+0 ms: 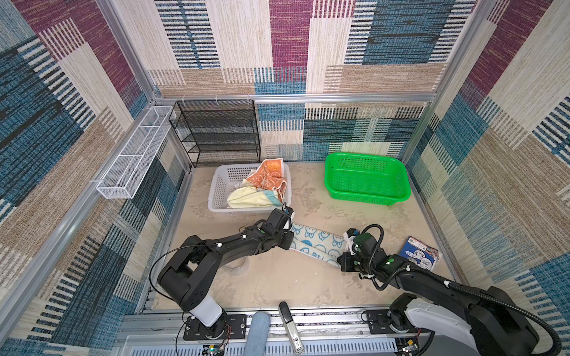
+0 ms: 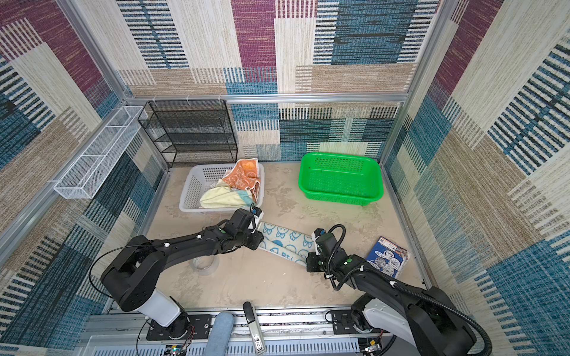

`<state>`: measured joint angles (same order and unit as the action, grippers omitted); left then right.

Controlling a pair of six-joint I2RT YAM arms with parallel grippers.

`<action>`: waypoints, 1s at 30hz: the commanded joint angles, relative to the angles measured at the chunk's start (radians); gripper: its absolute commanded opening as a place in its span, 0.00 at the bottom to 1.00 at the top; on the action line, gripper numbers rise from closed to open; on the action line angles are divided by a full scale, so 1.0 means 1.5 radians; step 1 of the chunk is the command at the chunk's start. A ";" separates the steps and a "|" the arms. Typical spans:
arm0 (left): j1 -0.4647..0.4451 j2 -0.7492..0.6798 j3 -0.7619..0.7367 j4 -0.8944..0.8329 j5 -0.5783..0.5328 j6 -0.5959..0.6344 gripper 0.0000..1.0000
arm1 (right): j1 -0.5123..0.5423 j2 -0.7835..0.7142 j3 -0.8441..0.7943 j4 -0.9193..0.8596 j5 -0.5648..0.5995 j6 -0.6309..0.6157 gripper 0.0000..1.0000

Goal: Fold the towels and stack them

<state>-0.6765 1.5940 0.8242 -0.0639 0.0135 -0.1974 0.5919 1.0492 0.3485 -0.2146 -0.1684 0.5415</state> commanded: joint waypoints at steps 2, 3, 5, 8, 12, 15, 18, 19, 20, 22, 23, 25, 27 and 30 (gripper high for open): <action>-0.002 -0.042 -0.023 0.030 -0.008 -0.019 0.60 | 0.001 -0.015 -0.004 0.000 -0.003 0.010 0.26; -0.003 -0.054 -0.027 0.030 -0.013 -0.018 0.61 | 0.001 -0.021 -0.004 -0.002 0.000 0.011 0.31; -0.003 -0.082 -0.030 0.029 -0.020 -0.017 0.62 | 0.001 -0.035 -0.001 -0.009 0.010 0.015 0.38; -0.003 -0.116 -0.027 0.029 -0.029 -0.015 0.63 | 0.001 -0.056 0.011 -0.029 0.056 0.037 0.52; -0.003 -0.120 -0.002 0.019 -0.011 -0.012 0.62 | 0.001 -0.044 0.031 -0.028 0.076 0.074 0.66; -0.003 -0.096 0.008 0.030 0.026 -0.018 0.59 | 0.001 -0.007 0.036 -0.014 0.077 0.105 0.68; -0.005 -0.056 0.011 0.054 0.072 -0.027 0.58 | 0.001 0.021 0.031 0.006 0.089 0.143 0.67; -0.006 -0.042 0.013 0.059 0.083 -0.028 0.57 | 0.000 0.024 0.028 0.008 0.094 0.154 0.67; -0.007 -0.032 0.016 0.063 0.090 -0.029 0.57 | -0.001 0.022 0.025 0.009 0.098 0.162 0.67; -0.008 -0.012 0.020 0.067 0.103 -0.031 0.57 | -0.002 0.007 0.016 0.004 0.107 0.177 0.68; -0.008 -0.003 0.021 0.068 0.107 -0.031 0.57 | -0.002 -0.002 0.010 0.006 0.108 0.181 0.70; -0.007 0.013 0.022 0.073 0.112 -0.032 0.56 | -0.008 -0.012 -0.002 0.018 0.100 0.186 0.71; -0.008 0.033 0.026 0.072 0.121 -0.033 0.56 | -0.012 0.000 -0.016 0.057 0.084 0.185 0.71; -0.008 0.061 0.034 0.061 0.126 -0.036 0.55 | -0.013 0.047 -0.021 0.119 0.056 0.184 0.69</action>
<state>-0.6891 1.6611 0.8604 0.0208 0.1684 -0.2356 0.5739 1.0775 0.3264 -0.1249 -0.0444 0.7944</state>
